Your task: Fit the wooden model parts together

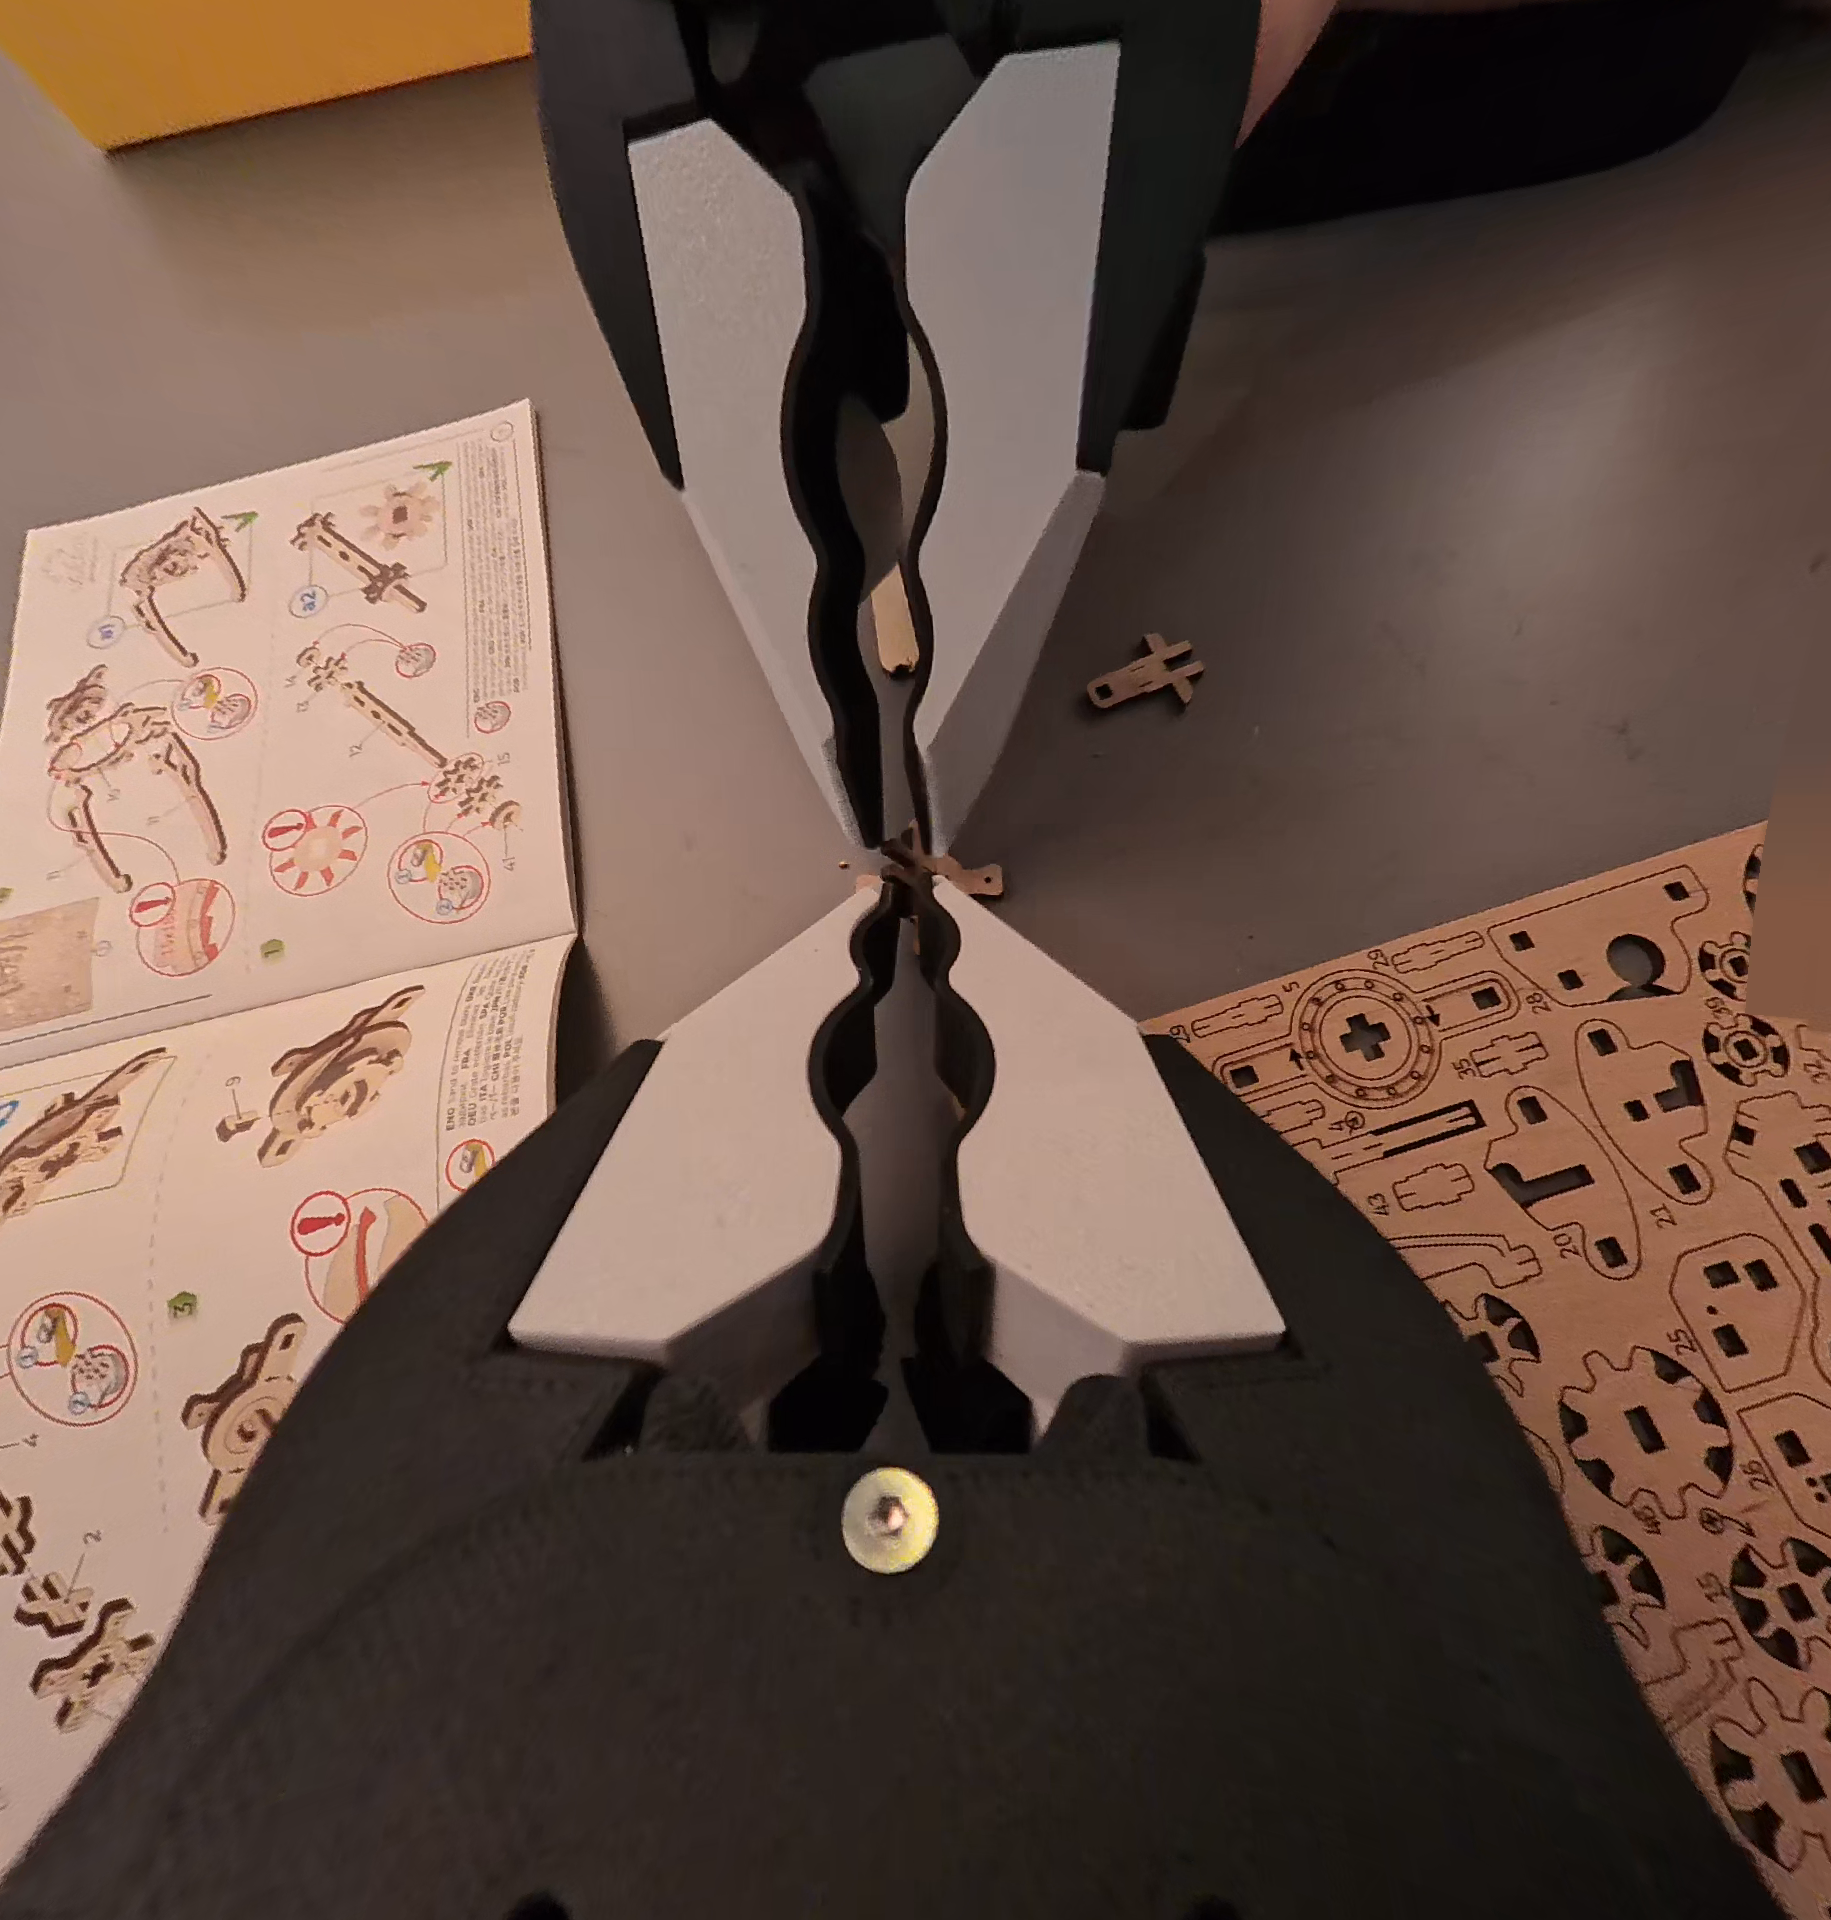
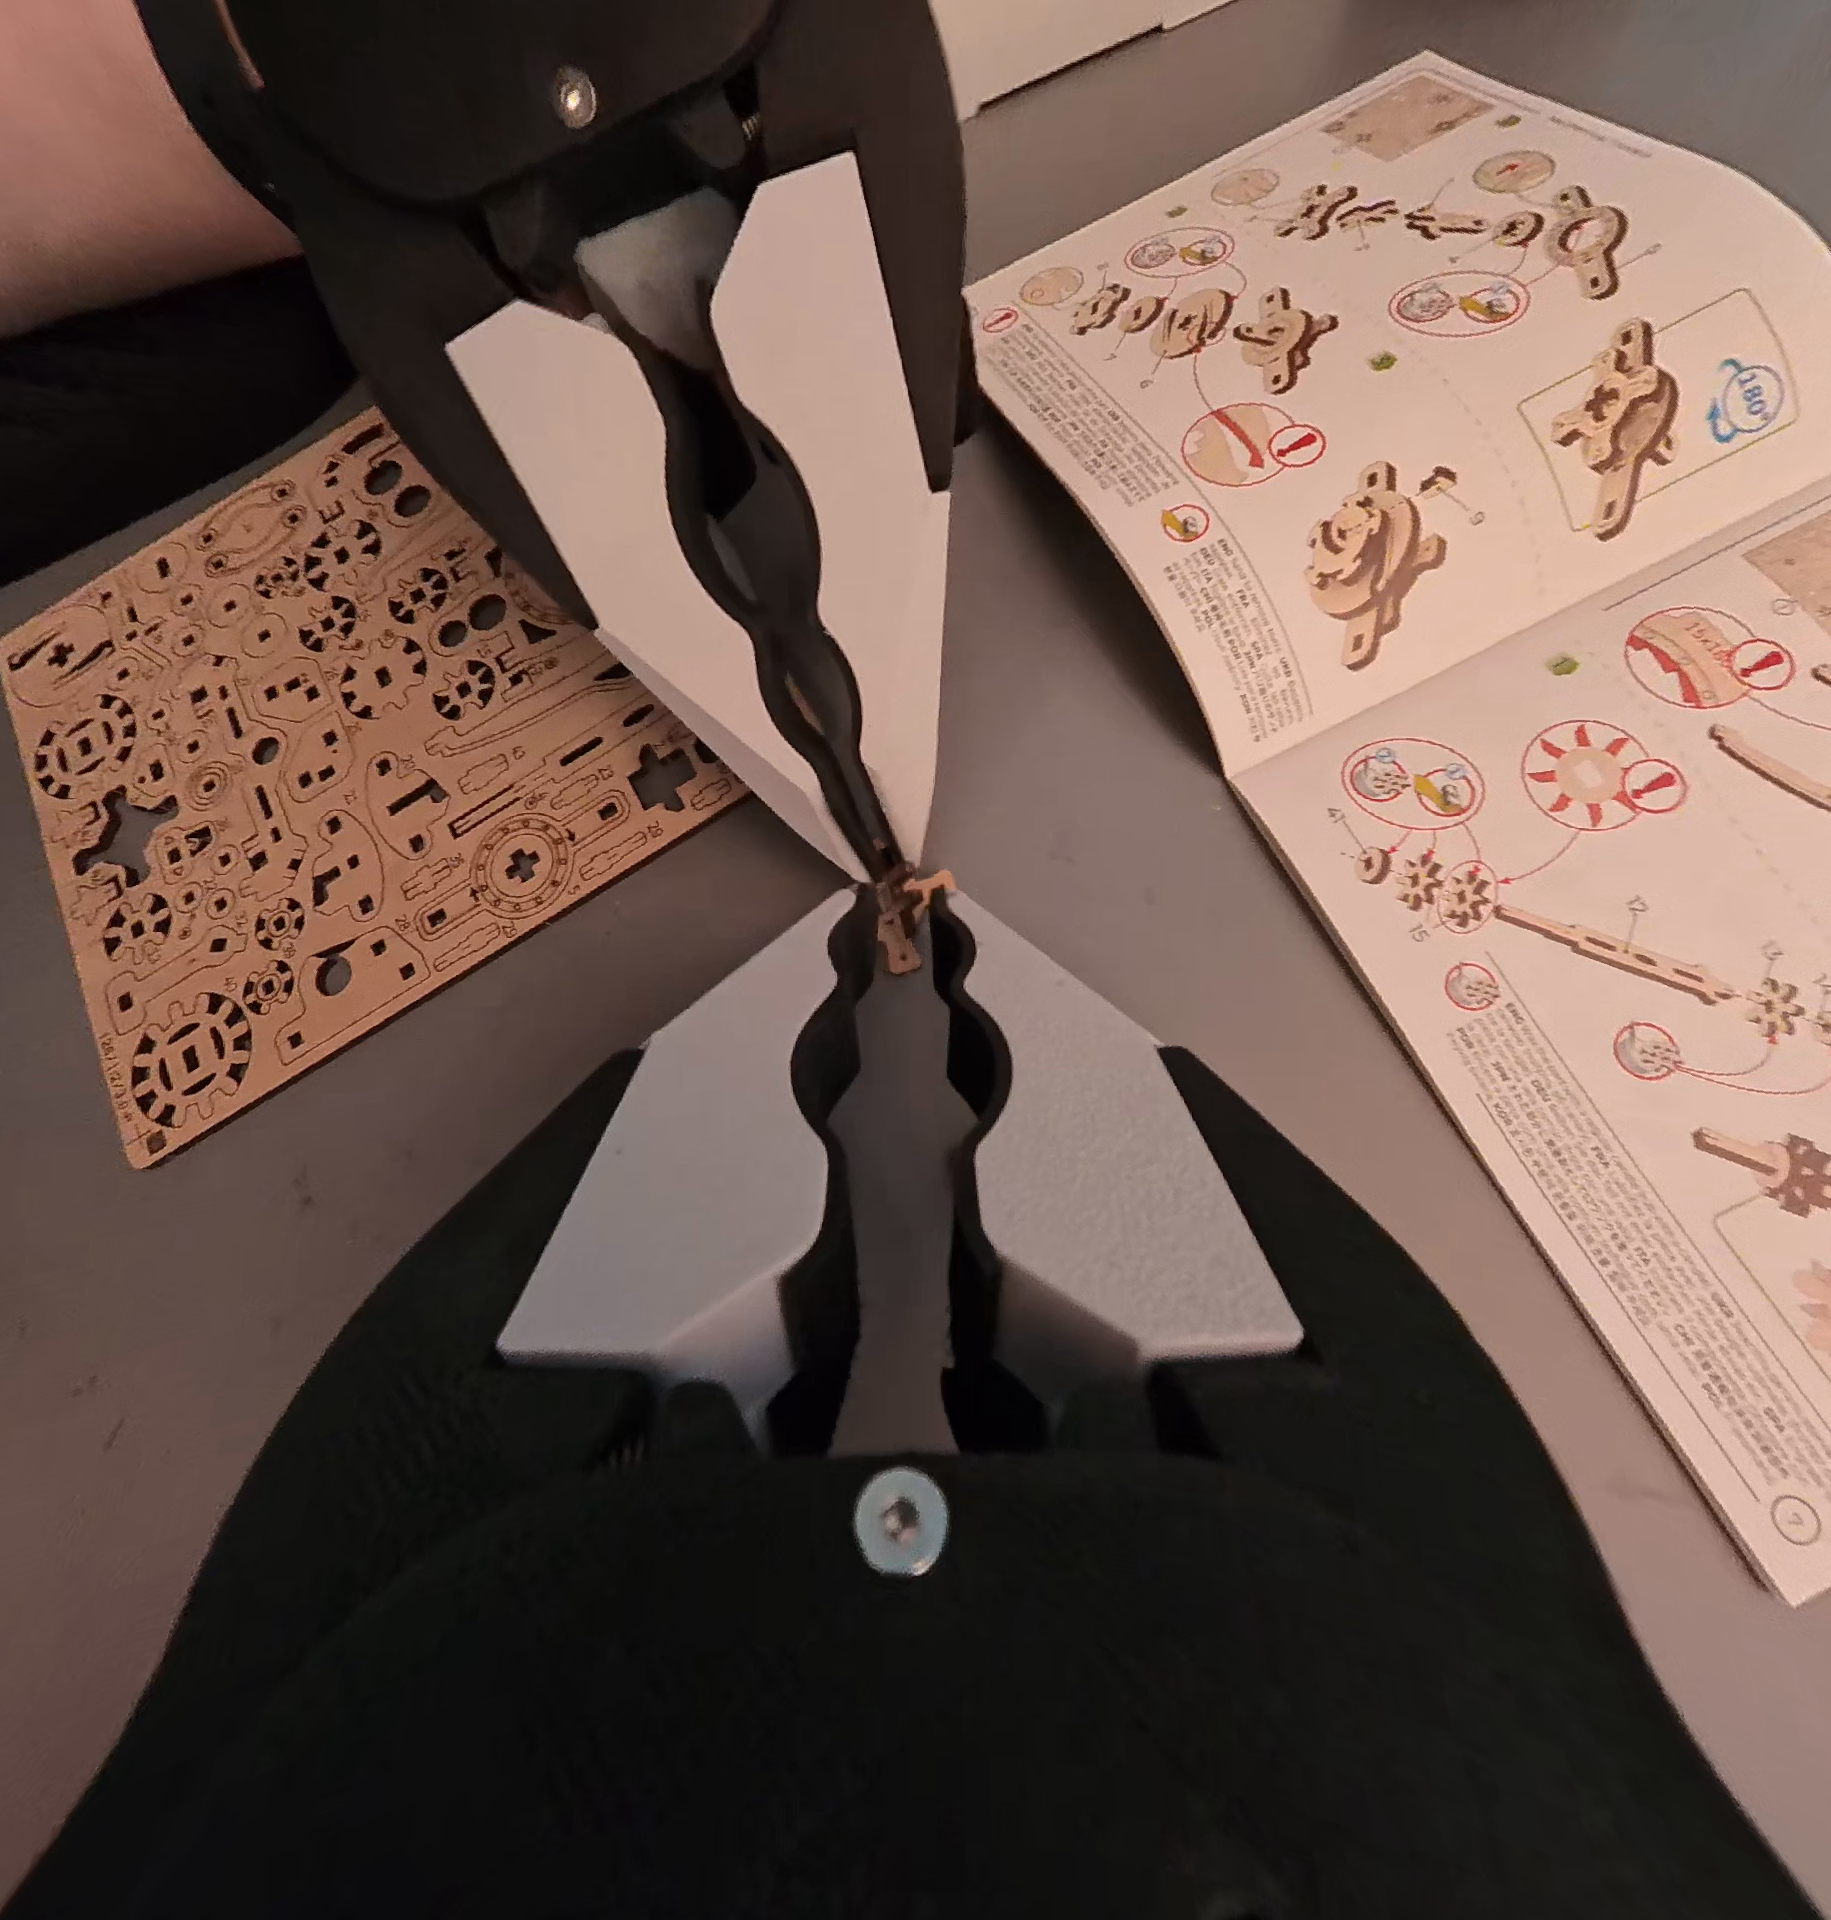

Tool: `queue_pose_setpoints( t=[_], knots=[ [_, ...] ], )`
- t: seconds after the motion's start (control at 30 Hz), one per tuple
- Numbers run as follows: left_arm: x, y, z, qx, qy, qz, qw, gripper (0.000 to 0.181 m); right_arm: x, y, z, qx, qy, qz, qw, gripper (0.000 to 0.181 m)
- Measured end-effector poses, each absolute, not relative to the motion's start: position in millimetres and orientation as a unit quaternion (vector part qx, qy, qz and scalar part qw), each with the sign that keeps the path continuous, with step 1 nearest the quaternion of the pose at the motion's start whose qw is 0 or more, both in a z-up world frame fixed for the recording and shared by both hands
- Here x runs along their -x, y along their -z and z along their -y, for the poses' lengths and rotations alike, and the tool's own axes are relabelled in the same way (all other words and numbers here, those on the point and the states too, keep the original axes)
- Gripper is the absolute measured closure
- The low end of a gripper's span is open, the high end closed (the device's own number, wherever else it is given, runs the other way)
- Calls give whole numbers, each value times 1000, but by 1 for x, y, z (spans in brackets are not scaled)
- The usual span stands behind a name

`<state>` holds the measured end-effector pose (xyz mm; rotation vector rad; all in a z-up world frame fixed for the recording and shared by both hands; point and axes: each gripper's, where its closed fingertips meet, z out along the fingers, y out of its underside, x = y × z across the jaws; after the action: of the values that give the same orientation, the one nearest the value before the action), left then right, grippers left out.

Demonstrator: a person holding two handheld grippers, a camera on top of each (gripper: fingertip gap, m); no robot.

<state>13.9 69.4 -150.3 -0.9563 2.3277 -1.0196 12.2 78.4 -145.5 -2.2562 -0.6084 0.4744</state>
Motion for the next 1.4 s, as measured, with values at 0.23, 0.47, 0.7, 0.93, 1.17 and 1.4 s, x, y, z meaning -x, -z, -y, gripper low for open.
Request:
queue_pose_setpoints(
  t=[0.23, 0.47, 0.7, 0.93, 1.17, 1.4],
  knots=[
    [-14, 150, -69, 329, 360, -843, 228, 180, -10, 149, -79, 879, -208, 237, 357, 179],
    [-11, 151, -67, 331, 360, -844, 218, 180, -7, 149, -77, 884, -162, 281, 338, 180],
    [-11, 149, -68, 333, 364, -842, 219, 181, -7, 150, -76, 888, -133, 302, 321, 180],
    [-12, 145, -66, 328, 374, -839, 221, 181, -7, 151, -75, 887, -147, 299, 321, 180],
    [-12, 145, -66, 329, 370, -841, 218, 180, -7, 151, -74, 889, -154, 305, 306, 180],
    [-14, 146, -67, 339, 365, -842, 208, 174, -7, 151, -74, 888, -150, 311, 305, 180]
  ],
)
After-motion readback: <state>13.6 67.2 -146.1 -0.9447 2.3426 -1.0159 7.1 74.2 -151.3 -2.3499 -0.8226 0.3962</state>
